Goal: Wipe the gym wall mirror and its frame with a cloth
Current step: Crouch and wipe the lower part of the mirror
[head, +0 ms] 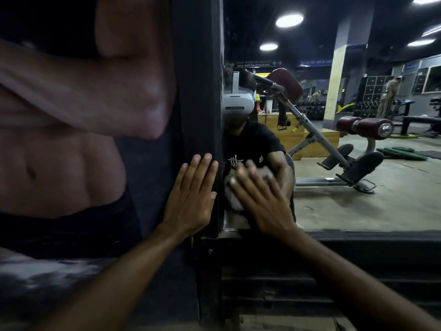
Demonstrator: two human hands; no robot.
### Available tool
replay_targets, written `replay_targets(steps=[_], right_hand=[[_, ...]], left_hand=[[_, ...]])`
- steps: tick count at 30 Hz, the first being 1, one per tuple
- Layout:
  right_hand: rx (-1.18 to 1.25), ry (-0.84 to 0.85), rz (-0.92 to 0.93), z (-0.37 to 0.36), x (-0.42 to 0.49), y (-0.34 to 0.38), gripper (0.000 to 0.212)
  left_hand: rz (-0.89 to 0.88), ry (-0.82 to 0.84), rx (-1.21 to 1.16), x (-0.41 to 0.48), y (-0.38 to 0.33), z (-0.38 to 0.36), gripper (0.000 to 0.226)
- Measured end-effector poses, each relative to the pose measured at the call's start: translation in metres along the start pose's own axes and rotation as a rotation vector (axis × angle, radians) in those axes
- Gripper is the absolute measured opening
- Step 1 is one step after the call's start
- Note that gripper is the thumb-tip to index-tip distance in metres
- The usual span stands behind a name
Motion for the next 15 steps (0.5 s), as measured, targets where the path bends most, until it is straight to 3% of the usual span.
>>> replay_targets(steps=[4,6,10,13,15], right_hand=[[-0.03,-0.187,-0.435,0.034,0.085,-0.08,0.06],[-0.006,-0.212,-0.534,0.036,0.093,-0.086,0.061],[0.062,-0.087,-0.203,0.006,0.031,-0.014,0.078],[0.007,0.013,0.066,-0.01,-0.04,0.011,0.078],[-0.011,-0.013,0.002,-0.004,-0.049,-0.024,0.083]], left_hand=[[-0.015,-0.034,0.008,0.047,0.017,0.011,0.073],[-0.013,-0.03,0.016,0.056,0.021,0.011,0.072],[0.017,-0.008,0.027,0.046,0.014,0.007,0.072],[0.009,0.023,0.032,0.036,0.005,0.004,0.072],[0.0,0.013,0.034,0.041,0.001,0.008,0.073]])
Point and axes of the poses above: each hand's wrist, its own x-axis towards the middle knuckle, its own z-axis out of the back of the hand, y = z × x, the point moved 10 cm from there along x, towards the middle knuckle, and after that the axes turned 8 degrees about -y, right-handed, at the moved point
